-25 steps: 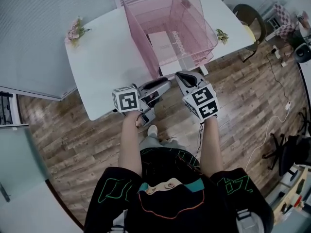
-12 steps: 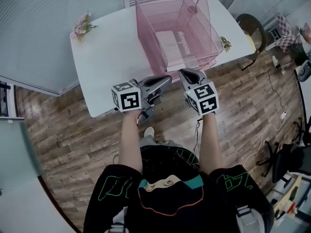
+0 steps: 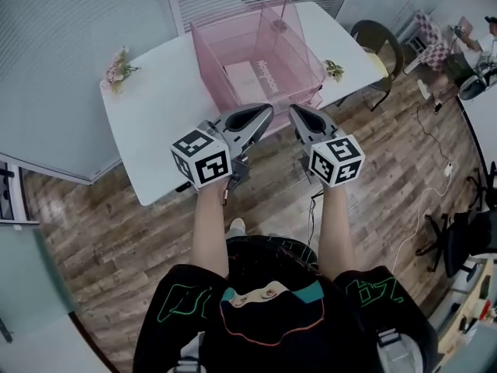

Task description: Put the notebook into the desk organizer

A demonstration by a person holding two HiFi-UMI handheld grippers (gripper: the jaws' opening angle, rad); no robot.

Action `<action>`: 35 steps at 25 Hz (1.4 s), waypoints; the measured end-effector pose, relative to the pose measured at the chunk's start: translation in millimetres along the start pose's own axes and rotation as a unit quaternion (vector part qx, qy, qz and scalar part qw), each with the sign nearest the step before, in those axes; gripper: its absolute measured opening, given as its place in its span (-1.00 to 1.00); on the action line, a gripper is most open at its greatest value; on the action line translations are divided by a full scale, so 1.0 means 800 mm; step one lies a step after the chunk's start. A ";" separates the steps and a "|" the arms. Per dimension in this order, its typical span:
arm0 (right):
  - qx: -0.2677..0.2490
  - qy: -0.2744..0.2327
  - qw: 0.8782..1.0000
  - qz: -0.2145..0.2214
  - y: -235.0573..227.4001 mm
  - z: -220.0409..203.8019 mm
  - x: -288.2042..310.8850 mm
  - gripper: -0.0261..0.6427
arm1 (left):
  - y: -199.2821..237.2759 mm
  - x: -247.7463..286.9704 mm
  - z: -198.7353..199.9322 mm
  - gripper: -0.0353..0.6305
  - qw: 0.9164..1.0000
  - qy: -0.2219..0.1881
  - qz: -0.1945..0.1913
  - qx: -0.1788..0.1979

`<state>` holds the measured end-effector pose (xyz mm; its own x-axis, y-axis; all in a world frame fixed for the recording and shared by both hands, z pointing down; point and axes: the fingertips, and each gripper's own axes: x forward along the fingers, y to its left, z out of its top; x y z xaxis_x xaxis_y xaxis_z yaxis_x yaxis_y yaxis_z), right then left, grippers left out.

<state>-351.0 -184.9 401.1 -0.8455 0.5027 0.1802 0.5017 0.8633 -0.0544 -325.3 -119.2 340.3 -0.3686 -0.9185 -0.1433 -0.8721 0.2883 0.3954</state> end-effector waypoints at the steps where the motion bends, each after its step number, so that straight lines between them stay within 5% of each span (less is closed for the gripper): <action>1: 0.003 -0.014 1.000 -0.011 -0.007 0.010 -0.010 -0.91 | -0.003 0.006 0.006 -0.91 1.000 0.002 0.009 0.015; 8: 0.007 -0.053 0.991 -0.125 -0.070 0.055 -0.088 -0.91 | -0.017 0.049 0.032 -0.91 0.992 -0.005 0.084 0.098; 13: 0.015 -0.079 0.973 -0.217 -0.111 0.081 -0.157 -0.91 | -0.028 0.074 0.048 -0.91 0.984 -0.023 0.124 0.129; 35: -0.013 -0.093 0.954 -0.286 -0.154 0.085 -0.246 -0.91 | -0.045 0.152 0.011 -0.91 0.990 -0.014 0.098 0.103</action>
<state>-258.7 -387.7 305.6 -0.9988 -0.0497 -0.0036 -0.0497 0.9985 0.0247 -341.7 -238.6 300.5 -0.5428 -0.8328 -0.1083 -0.8294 0.5114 0.2249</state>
